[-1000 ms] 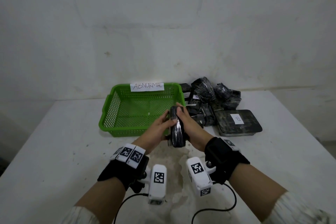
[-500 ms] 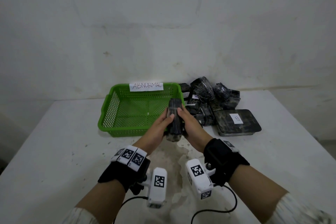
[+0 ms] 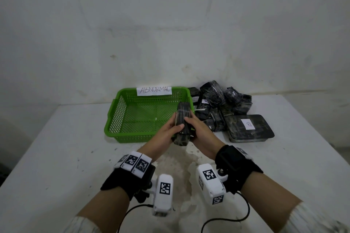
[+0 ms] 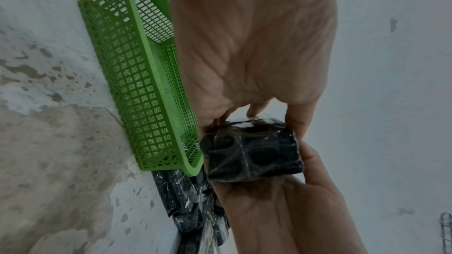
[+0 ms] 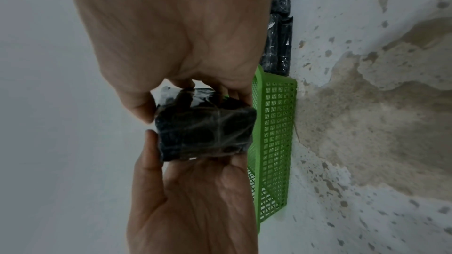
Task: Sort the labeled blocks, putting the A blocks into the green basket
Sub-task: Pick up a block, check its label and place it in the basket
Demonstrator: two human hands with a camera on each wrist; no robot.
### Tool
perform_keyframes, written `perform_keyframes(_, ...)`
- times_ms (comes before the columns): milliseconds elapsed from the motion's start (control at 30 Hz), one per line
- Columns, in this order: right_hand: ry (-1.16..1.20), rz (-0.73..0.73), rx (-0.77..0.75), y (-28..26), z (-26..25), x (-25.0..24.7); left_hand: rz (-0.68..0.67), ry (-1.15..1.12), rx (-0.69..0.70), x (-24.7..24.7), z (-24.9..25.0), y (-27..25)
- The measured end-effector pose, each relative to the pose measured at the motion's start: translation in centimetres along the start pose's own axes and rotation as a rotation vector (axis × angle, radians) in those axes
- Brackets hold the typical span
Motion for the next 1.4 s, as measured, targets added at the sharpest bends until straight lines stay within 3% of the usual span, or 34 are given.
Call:
perform_keyframes(133, 0.011, 0.006, -0.005, 0.0, -0.1, -0.3, -0.005, 0.004, -0.021, -0.2, -0.3, -0.2)
perform_keyframes(333, -0.067, 0.177, -0.115, 0.6, -0.3, -2.3, 0.141, 0.063, 0.014, -2.3, -0.1, 0.5)
perform_keyframes(433, -0.039, 0.280, -0.162, 0.8, -1.1, -3.8, 0.164, -0.031, -0.015, -2.9, -0.3, 0.8)
perform_keyframes(633, -0.162, 0.173, -0.164, 1.2, -1.0, -3.1, 0.202, 0.087, 0.024, -3.1, -0.7, 0.6)
perform_keyframes(733, -0.096, 0.161, -0.167, 1.0, -1.2, -2.8, 0.215, -0.056, 0.009, -3.3, -0.9, 0.8)
perform_keyframes(867, -0.096, 0.147, -0.101, 0.4, -1.5, -2.4, 0.131, -0.190, -0.023, -2.8, -1.1, 0.8)
perform_keyframes(967, -0.174, 0.086, -0.004, 0.1, -1.1, -1.7, 0.080, -0.026, 0.078, -2.1, -0.6, 0.4)
perform_keyframes(1200, -0.045, 0.151, -0.067, -0.6, -1.8, -1.1, 0.135, 0.070, 0.281, -1.8, 0.7, -0.2)
perform_keyframes(1400, -0.093, 0.135, -0.136, -1.1, -2.0, -0.9, 0.066, -0.007, 0.124, -2.0, 0.5, 0.0)
Point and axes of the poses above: each hand's wrist, its own y-axis towards the middle knuckle, its own x-axis out of the palm, z = x × y, the point moved 9 cm from there along y, towards the middle knuckle, and after that the axes turned 11 degrees about z, right-handed, at the moved point
